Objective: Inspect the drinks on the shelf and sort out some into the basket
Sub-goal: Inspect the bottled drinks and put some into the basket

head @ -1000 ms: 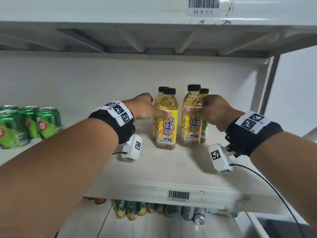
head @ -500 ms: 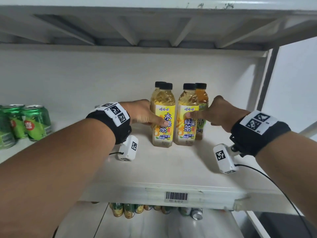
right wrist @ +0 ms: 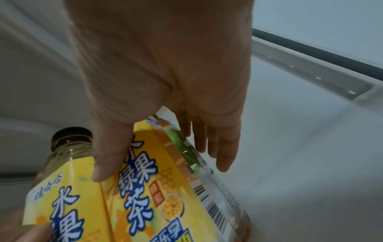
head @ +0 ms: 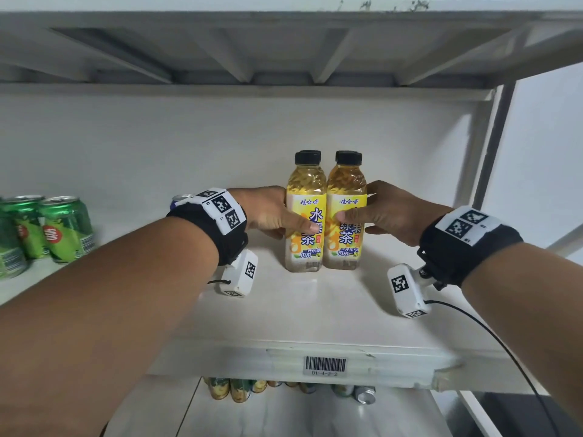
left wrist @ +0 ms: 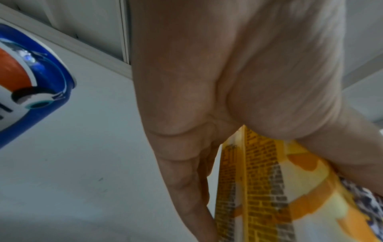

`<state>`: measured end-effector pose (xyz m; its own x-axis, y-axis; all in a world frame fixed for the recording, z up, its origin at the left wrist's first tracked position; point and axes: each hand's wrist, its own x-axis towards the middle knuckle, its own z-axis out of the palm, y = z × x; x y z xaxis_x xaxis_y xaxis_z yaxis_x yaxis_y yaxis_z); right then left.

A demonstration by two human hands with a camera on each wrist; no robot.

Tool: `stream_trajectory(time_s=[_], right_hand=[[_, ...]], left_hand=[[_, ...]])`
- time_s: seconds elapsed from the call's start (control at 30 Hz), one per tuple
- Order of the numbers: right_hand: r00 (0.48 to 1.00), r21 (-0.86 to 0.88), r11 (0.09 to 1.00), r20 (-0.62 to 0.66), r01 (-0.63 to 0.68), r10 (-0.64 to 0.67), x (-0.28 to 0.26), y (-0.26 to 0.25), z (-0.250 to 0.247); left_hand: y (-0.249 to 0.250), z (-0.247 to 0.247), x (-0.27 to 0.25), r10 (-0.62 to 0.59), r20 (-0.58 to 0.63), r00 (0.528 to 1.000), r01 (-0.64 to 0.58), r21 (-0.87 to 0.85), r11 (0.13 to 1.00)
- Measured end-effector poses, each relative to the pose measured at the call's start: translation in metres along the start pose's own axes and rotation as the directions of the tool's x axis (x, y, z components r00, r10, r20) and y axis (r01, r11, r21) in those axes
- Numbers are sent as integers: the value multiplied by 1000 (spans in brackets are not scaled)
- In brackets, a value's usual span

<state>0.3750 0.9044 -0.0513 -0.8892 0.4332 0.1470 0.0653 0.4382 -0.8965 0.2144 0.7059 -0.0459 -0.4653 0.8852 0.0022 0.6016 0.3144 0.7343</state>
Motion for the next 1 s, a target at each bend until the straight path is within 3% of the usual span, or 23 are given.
stream_trajectory(time_s=[0.2,0.4,0.57,0.67,0.83,1.0], right_hand=[[990,46,998,139,33,-39,10,-4,-5],[984,110,989,140,97,-112,22,-2,-11],[950,102,981,253,162,-183,28,0,-14],[916,87,971,321,224,-240,26,-2,-19],[865,46,949,399,313,-305,21,-6,-25],[927,6,981,325,196,-187,11,-4,-26]], left_hand=[[4,-5,5,-7,2,1000,7,39,999],[-1,-6,15,-11,42,999,16,-114,993],[-3,-3,10,-8,90,996,16,-88,996],[-2,-3,8,-46,43,998,48,-37,998],[0,-1,7,-12,86,996,23,-123,992],[1,4,8,-6,90,996,21,-161,987]])
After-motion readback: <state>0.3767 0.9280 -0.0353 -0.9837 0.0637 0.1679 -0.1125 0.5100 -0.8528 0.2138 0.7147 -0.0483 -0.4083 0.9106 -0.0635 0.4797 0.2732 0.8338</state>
